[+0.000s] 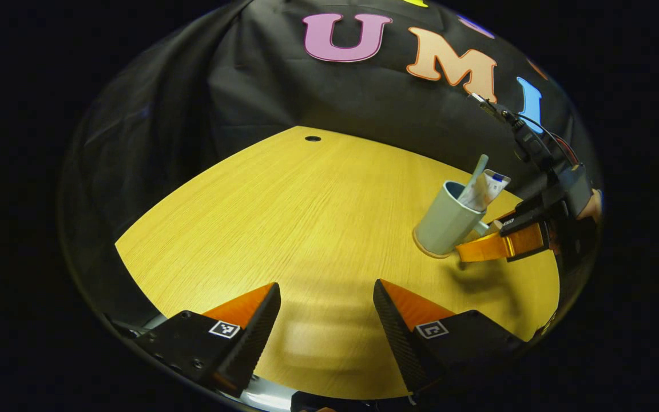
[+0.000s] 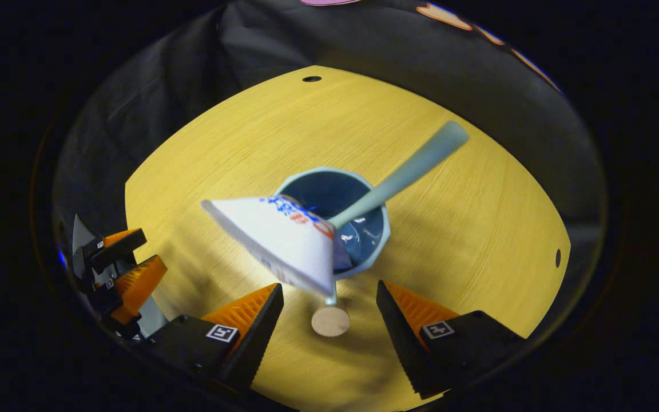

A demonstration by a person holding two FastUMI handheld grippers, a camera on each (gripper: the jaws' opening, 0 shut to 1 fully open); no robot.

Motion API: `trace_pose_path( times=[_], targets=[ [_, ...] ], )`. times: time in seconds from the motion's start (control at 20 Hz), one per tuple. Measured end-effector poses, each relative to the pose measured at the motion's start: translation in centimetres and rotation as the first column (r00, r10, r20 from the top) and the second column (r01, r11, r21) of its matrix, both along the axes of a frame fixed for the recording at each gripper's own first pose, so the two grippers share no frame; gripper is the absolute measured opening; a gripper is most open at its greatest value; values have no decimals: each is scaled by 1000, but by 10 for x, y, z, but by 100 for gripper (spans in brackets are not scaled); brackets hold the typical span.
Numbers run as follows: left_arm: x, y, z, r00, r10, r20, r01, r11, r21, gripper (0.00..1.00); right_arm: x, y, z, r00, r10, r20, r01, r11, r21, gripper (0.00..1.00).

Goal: Put the toothbrush and toothpaste on the desktop into the cup, then pick up the cup and place it on the coaster on the desktop.

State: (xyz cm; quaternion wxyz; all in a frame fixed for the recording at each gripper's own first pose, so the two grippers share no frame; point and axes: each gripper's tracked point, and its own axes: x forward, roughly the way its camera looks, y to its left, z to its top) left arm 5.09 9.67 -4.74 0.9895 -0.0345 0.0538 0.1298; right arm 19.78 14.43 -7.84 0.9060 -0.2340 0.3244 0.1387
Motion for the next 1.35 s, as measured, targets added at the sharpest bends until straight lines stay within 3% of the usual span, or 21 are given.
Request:
trace_pose_path(
  times=[0.2,0.35,0.5,0.7,0.8,0.95,1.0,1.1,1.35],
  targets=[
    [14,-25,4,996,-87,-28,88,996,28,95,-33,-36,-6,997,-74,12,73,996,60,100],
    [26,-43,9,989,-137,-47,139,990,38,95,-59,-73,-4,982,-182,47,175,977,122,100],
    [38,-62,9,978,-194,-80,196,980,15,95,-80,-99,-9,951,-305,56,281,923,262,100],
    [42,-76,7,960,-241,-143,250,967,45,95,-99,-129,-5,887,-452,97,369,818,441,100],
    [42,-85,8,951,-264,-161,276,959,58,95,-104,-137,3,857,-501,117,378,768,518,96],
    [40,-94,12,942,-287,-174,301,952,60,95,-111,-153,20,817,-555,155,369,710,599,100],
    [39,-97,12,939,-295,-178,308,950,52,95,-112,-159,25,806,-568,168,369,703,608,96],
    [42,-102,12,935,-305,-180,318,947,47,95,-115,-164,33,792,-582,183,366,693,621,100],
    [42,-101,18,933,-306,-191,329,939,102,95,-118,-165,31,786,-591,181,369,683,630,100]
  ],
)
